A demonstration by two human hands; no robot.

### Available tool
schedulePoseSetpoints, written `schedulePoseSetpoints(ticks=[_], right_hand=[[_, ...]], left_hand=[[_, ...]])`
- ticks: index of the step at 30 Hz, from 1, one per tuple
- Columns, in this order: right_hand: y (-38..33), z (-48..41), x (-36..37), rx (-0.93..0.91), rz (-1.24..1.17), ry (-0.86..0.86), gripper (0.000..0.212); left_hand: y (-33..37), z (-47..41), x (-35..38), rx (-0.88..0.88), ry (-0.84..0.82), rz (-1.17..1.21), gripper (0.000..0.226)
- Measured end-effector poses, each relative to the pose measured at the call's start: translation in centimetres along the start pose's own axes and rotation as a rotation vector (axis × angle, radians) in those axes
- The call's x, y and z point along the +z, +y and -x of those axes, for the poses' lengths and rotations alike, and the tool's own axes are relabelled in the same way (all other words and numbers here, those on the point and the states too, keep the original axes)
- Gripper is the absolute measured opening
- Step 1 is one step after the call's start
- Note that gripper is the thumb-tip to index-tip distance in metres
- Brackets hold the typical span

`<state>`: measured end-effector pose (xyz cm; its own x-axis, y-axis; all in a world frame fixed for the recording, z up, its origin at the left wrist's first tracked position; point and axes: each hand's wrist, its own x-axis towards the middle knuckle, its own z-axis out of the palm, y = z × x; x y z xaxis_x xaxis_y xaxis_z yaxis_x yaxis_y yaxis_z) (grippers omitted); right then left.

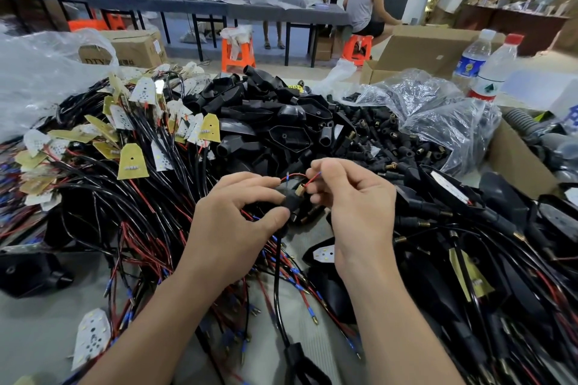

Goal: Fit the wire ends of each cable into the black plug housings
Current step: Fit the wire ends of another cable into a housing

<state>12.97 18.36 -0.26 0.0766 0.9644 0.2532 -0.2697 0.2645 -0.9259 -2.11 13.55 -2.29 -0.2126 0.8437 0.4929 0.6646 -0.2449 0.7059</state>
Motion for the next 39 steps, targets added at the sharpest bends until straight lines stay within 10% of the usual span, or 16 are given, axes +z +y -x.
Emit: schedulePoseSetpoints(ticks=[16,22,29,39], right_hand=[[2.3,1.0,1.4,0.183,0.431,-0.070,0.046],[1.6,1.2,2.5,0.376,0.018,-0.171,0.018],[0.3,0.7,1.3,0.442,-0.231,-0.201,0.038],[0.5,0.7,0.1,0.103,0.384,-0.488,0.034]], left_hand=[[0.1,-0.5,0.0,-0.244,-0.015,0.526,0.032],[0.1,-0.5,0.0,-0.267,-0.036,0.584,0.041],[-0.1,-0.8,0.0,-0.418,0.145,0.622,0.036],[-0.3,-1.3,-0.9,-0.604,0.261,0.926,0.031]])
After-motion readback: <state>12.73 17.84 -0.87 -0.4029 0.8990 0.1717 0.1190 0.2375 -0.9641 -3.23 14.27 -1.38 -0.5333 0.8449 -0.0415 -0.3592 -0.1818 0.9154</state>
